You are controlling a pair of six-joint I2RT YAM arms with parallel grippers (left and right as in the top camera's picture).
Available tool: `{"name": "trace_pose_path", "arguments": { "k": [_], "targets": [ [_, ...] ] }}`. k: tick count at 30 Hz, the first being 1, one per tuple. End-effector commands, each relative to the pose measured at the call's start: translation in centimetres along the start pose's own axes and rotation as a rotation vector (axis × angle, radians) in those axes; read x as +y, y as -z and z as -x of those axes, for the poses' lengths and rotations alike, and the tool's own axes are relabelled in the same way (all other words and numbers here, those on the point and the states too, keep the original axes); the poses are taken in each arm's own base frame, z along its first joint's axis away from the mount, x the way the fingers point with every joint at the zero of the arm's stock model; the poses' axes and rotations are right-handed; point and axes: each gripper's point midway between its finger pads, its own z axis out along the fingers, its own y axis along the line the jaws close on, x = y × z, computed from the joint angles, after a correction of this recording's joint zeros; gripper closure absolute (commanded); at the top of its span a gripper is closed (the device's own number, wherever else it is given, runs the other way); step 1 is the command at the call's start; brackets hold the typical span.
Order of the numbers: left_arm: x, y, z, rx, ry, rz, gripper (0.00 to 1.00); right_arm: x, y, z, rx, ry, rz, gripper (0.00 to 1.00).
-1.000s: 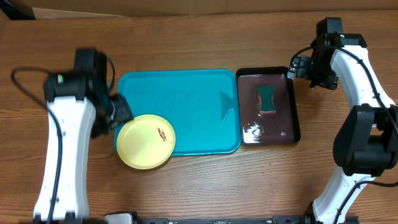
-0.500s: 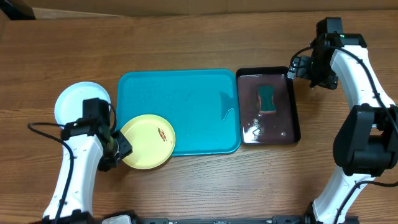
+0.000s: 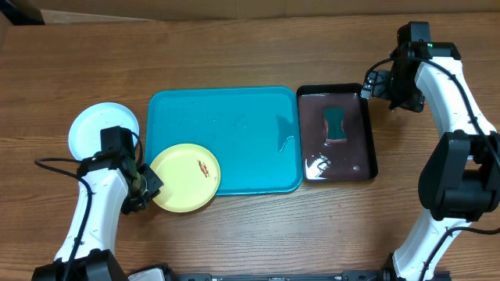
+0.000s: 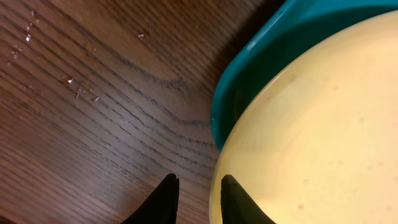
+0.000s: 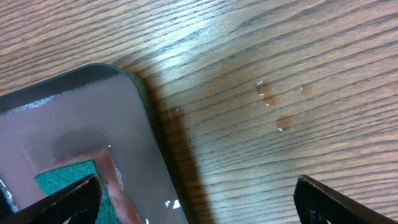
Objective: Clean dirty plates on tray and stack at the side
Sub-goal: 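Grip the yellow plate rim and slide it to the teal tray center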
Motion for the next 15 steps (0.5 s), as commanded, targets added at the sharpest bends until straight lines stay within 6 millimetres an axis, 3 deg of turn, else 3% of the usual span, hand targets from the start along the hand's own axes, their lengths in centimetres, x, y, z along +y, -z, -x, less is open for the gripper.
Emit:
{"name": "trace_pose_path", "arguments": {
  "k": [1,6,10,15],
  "targets": [
    [0.4,-1.1,-0.9,0.026,0.002,0.009,0.75,-0.1,0.8,0.5,-0.028,-0.004,-0.003,0.00],
    [0.1,-1.6,-1.2,0.034,0.002,-0.014,0.80,-0.1,0.8,0.5,-0.028,-0.004,-0.003,0.00],
    [-0.5,-1.5,-1.1,0.034,0.003,-0.044,0.95,-0.1,0.8,0.5,-0.028,-0.004,-0.003,0.00],
    [-2.8,-1.3,-1.2,0.058,-0.003,-0.174,0.96,-0.1,0.8,0.5,-0.028,-0.004,-0.003,0.00]
  ]
}}
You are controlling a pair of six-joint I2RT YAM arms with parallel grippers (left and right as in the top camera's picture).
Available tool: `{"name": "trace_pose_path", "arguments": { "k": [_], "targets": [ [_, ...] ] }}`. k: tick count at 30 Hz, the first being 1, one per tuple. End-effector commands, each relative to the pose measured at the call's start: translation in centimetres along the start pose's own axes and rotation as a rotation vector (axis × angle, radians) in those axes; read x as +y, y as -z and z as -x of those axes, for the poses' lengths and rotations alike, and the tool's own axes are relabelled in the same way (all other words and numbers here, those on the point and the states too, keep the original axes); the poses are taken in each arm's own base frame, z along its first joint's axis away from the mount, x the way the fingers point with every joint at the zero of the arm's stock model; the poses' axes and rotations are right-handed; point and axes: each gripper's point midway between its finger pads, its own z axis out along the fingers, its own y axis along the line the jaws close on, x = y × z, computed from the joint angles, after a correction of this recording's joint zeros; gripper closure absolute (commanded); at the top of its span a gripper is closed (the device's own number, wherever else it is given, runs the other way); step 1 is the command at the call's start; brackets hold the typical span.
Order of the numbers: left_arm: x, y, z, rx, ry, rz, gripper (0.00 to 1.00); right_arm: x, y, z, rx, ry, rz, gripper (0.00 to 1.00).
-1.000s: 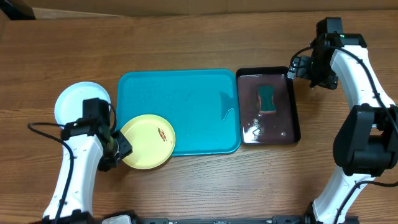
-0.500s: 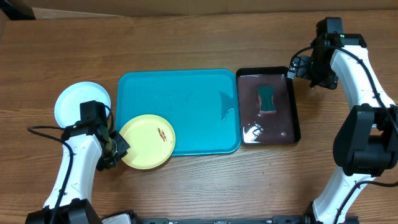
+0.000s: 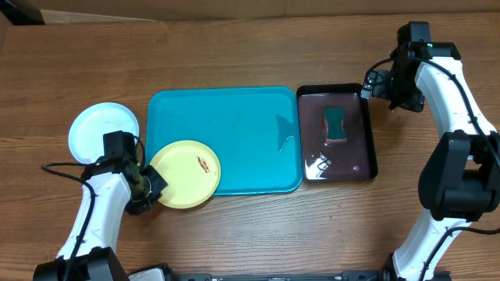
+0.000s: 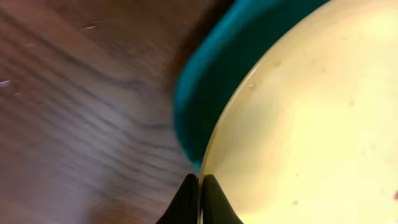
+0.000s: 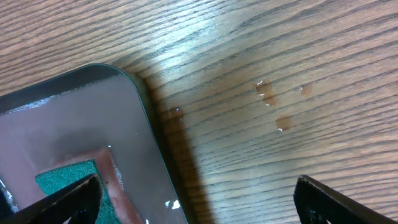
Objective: Clean dirty plates on tray and stack at the side
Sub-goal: 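Grip the yellow plate rim and slide it to the teal tray center, then lower right gripper into the black tray toward the green sponge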
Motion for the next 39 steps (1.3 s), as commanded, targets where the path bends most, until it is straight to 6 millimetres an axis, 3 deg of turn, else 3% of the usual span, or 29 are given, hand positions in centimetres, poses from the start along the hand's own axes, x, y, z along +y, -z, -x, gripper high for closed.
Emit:
{"name": "trace_pose_path", "arguments": {
  "k": [1,5,10,15,21,25,30,31,33,34,39],
  "targets": [
    [-3.2,0.0,-0.7,0.055,-0.031,-0.185,0.96,-0.1,0.8,0.5,-0.027,-0.005,-0.004,0.00],
    [-6.4,0.8,-0.3,0.054,-0.063,-0.352,0.96,-0.1,0.8,0.5,-0.027,-0.005,-0.004,0.00],
    [-8.7,1.3,1.0,-0.022,-0.077,-0.406,0.96,-0.1,0.8,0.5,-0.027,-0.005,-0.004,0.00],
    [-10.8,1.5,0.8,-0.041,-0.083,-0.442,0.96,-0.1,0.8,0.5,-0.027,-0.005,-0.004,0.00],
    [-11.7,0.0,0.5,-0.071,-0.037,-0.359,0.96,-0.1,0.8,0.5,-0.027,-0.005,-0.004,0.00],
    [-13.3,-0.7,0.3,-0.072,-0.070,-0.382,0.96,-0.1,0.8,0.5,-0.027,-0.005,-0.003,0.00],
    [-13.8,-0.9,0.5,-0.071,-0.027,-0.398,0.96,-0.1,0.8,0.5,-0.028,-0.005,-0.003,0.00],
    [-14.0,-0.8,0.6,-0.074,-0.029,-0.409,0.92,-0.1,0.8,0.5,-0.027,-0.005,-0.004,0.00],
    [-14.3,-0.7,0.6,-0.070,-0.033,-0.424,0.71,-0.1,0.8,0.5,-0.027,-0.005,-0.004,0.00],
    [-14.3,-0.7,0.5,-0.068,-0.038,-0.426,0.66,-0.1,0.8,0.5,-0.027,-0.005,-0.004,0.00],
    [-14.2,-0.8,0.0,-0.060,-0.100,-0.416,0.54,-0.1,0.8,0.5,-0.027,-0.005,-0.003,0.00]
  ]
}}
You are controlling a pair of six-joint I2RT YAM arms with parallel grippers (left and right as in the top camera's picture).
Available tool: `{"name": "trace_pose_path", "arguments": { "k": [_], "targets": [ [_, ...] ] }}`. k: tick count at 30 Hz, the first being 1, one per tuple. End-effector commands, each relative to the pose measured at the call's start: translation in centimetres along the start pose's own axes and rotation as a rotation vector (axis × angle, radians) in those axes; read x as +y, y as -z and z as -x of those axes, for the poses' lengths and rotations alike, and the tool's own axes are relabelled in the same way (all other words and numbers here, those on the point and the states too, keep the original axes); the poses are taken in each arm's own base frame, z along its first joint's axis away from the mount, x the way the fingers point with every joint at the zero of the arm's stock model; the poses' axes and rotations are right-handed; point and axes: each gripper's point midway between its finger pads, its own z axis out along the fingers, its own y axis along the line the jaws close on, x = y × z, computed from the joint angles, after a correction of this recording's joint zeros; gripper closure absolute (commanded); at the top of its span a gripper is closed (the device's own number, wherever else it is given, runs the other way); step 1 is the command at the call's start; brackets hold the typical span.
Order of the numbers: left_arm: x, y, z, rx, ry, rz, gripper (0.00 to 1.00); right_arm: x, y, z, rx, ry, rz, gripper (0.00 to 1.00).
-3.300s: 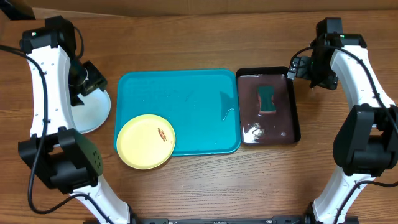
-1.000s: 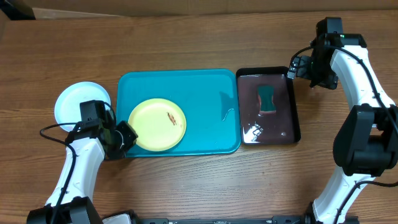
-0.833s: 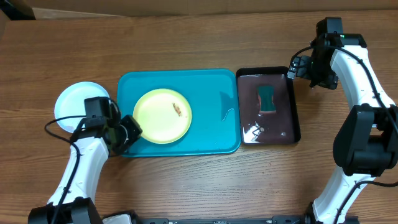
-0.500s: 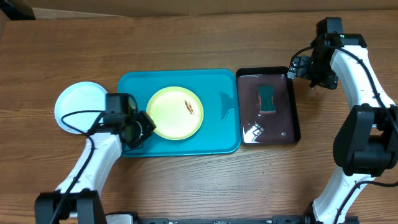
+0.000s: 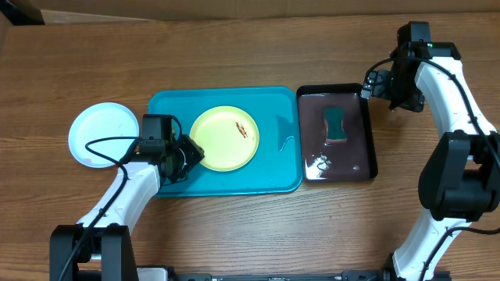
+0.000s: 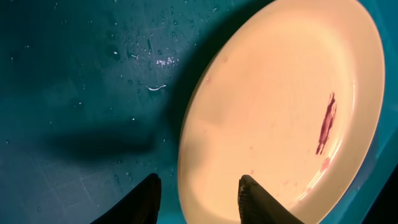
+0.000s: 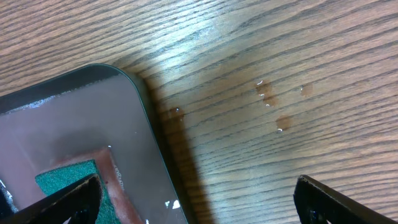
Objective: Clean dirty plates on tray and stack at the side
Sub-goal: 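Lower right gripper into the black tray toward the green sponge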
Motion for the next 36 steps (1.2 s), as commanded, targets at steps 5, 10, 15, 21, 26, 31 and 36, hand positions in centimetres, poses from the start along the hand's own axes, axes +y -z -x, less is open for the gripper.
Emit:
{"name": "trace_pose_path", "arguments": {
  "k": [5,10,15,21,26,31,36],
  "targets": [
    [0.1,-0.2,-0.6,0.025,-0.124,0.003,0.35,-0.1,0.8,0.5,-0.027,-0.005,-0.003,0.00],
    [-0.2,-0.2,-0.7,0.030,-0.139,-0.012,0.47,-0.1,0.8,0.5,-0.027,-0.005,-0.003,0.00],
    [-1.1,0.4,-0.9,0.063,-0.145,-0.033,0.51,-0.1,0.8,0.5,-0.027,-0.005,-0.004,0.00],
    [-1.4,1.2,-0.6,0.075,-0.147,-0.009,0.51,-0.1,0.8,0.5,-0.027,-0.005,-0.003,0.00],
    [-0.9,1.3,-0.4,0.064,-0.155,0.023,0.52,-0.1,0.8,0.5,-0.027,-0.005,-0.003,0.00],
    [-0.2,1.3,-0.6,0.068,-0.150,0.053,0.50,-0.1,0.8,0.5,-0.027,-0.005,-0.004,0.00],
    [-0.2,1.3,-0.6,0.070,-0.150,0.055,0.56,-0.1,0.8,0.5,-0.027,-0.005,-0.003,0.00]
  ]
}}
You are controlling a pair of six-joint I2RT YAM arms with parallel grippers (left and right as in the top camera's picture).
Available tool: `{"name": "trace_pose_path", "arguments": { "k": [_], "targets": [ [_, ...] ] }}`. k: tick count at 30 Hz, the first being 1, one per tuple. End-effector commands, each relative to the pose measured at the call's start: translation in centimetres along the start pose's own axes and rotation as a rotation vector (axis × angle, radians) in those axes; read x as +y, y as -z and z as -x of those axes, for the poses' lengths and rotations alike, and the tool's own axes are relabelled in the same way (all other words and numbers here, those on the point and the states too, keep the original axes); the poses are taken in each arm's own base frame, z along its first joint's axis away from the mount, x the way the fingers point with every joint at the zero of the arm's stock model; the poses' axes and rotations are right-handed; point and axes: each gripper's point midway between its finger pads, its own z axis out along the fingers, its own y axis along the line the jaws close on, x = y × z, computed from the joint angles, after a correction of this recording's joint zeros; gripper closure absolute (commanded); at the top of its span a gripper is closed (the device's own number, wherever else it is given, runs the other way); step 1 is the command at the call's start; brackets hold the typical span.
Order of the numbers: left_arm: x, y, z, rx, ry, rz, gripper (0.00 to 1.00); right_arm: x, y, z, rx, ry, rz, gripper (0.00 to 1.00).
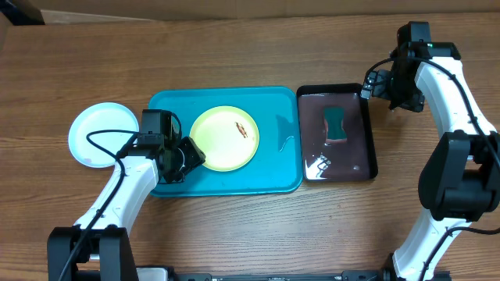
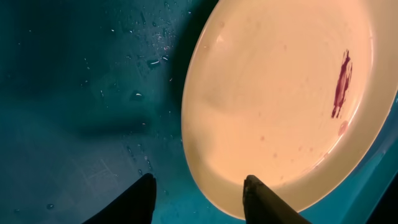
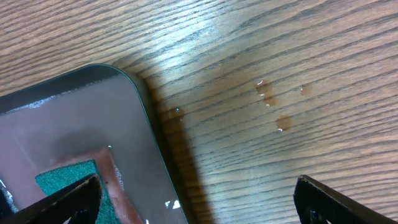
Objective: Clean dirty plates on tray and stack at the side
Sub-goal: 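Lower right gripper into the black tray toward the green sponge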
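A yellow plate (image 1: pixel 224 138) with a red smear (image 1: pixel 239 129) lies flat in the middle of the teal tray (image 1: pixel 269 168). My left gripper (image 1: pixel 187 156) stands open at the plate's left rim and holds nothing. In the left wrist view the plate (image 2: pixel 286 106) and its smear (image 2: pixel 341 84) fill the right side, and one fingertip of the left gripper (image 2: pixel 199 194) overlaps the plate's edge. A white plate (image 1: pixel 98 134) rests on the table left of the tray. My right gripper (image 1: pixel 376 84) is open over the table, beside the basin's back right corner.
A black basin (image 1: pixel 373 148) of murky water sits right of the tray with a green sponge (image 1: pixel 336 122) in it. The right wrist view shows the basin's rim (image 3: pixel 146 118), the sponge (image 3: pixel 62 180) and water drops (image 3: pixel 268 99) on the wood.
My left gripper has shifted slightly at the yellow plate's rim and is still open. The plate lies where it did. The right arm has not moved.
The yellow plate lay over the tray's front left corner with my left gripper open at its rim. Then the gripper was shut on that rim. Later the plate lay in the tray's middle and the gripper was open, as now.
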Motion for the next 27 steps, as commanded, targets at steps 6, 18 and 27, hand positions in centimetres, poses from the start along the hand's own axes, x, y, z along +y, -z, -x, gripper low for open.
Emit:
{"name": "trace_pose_path", "arguments": {
  "k": [6,18,27],
  "targets": [
    [-0.1,0.1,0.7,-0.027,-0.029,0.023,0.62,-0.1,0.8,0.5,-0.027,-0.005,-0.003,0.00],
    [-0.1,0.1,0.8,-0.029,-0.028,0.020,0.96,3.9,1.8,-2.0,0.091,0.024,0.235,0.00],
    [-0.1,0.1,0.8,-0.030,-0.029,0.020,0.94,8.5,8.0,-4.5,0.154,0.164,0.448,0.60]
  ]
}}
